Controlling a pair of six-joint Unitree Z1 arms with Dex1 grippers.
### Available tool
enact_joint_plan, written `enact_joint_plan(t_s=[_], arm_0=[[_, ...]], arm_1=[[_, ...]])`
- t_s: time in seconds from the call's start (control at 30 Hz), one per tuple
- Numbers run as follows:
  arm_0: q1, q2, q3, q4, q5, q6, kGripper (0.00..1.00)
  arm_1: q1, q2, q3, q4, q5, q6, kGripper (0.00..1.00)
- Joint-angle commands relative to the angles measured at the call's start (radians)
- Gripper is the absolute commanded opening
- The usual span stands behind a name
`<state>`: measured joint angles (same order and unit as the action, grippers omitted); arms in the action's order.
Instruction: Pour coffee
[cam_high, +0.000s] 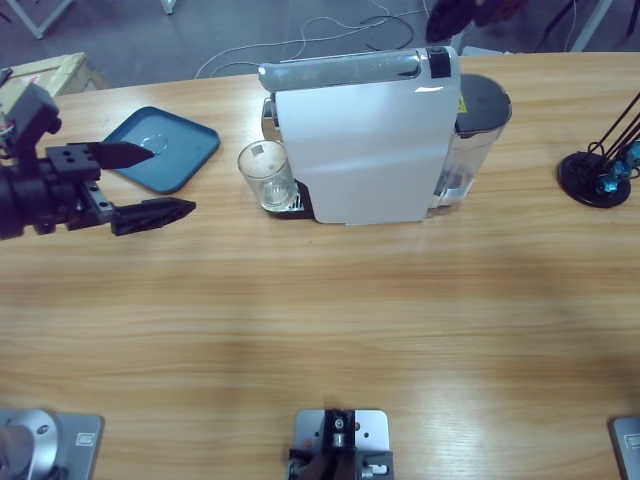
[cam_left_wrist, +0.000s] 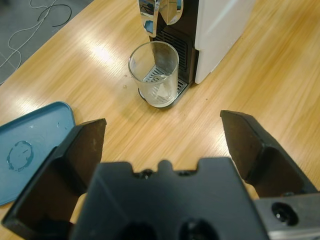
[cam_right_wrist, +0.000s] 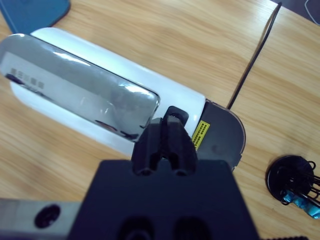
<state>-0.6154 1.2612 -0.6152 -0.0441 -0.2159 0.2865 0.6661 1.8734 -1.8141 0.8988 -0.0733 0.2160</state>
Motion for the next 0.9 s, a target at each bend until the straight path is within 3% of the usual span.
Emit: enact_joint_plan(t_s=[0.03, 0.53, 0.67, 0.7, 0.73, 0.77, 0.9], arm_0=[[-0.008, -0.007, 0.027, 0.016, 0.013, -0.010, 0.987], [-0.008, -0.003, 0.034, 0.016, 0.012, -0.010, 0.987], [-0.009, -0.005, 0.033, 0.016, 0.010, -0.010, 0.987], [-0.009, -0.006, 0.032, 0.016, 0.012, -0.010, 0.987], [-0.009, -0.006, 0.030, 0.016, 0.012, -0.010, 0.987], [-0.008, -0.007, 0.029, 0.015, 0.011, -0.010, 0.987], [-0.012, -0.010, 0.028, 0.016, 0.010, -0.010, 0.987]], arm_1=[[-0.022, 0.058, 0.047, 0.009, -0.030, 0.015, 0.000], [-0.022, 0.082, 0.088, 0.011, -0.033, 0.016, 0.000], [-0.022, 0.018, 0.077, -0.002, -0.061, 0.003, 0.000], [-0.018, -0.019, 0.071, -0.008, -0.063, -0.011, 0.054], [-0.007, -0.054, 0.062, -0.008, -0.063, -0.014, 0.694], [0.004, -0.096, 0.061, -0.009, -0.062, -0.015, 0.998], [0.029, -0.146, 0.098, -0.011, -0.060, -0.015, 1.000]])
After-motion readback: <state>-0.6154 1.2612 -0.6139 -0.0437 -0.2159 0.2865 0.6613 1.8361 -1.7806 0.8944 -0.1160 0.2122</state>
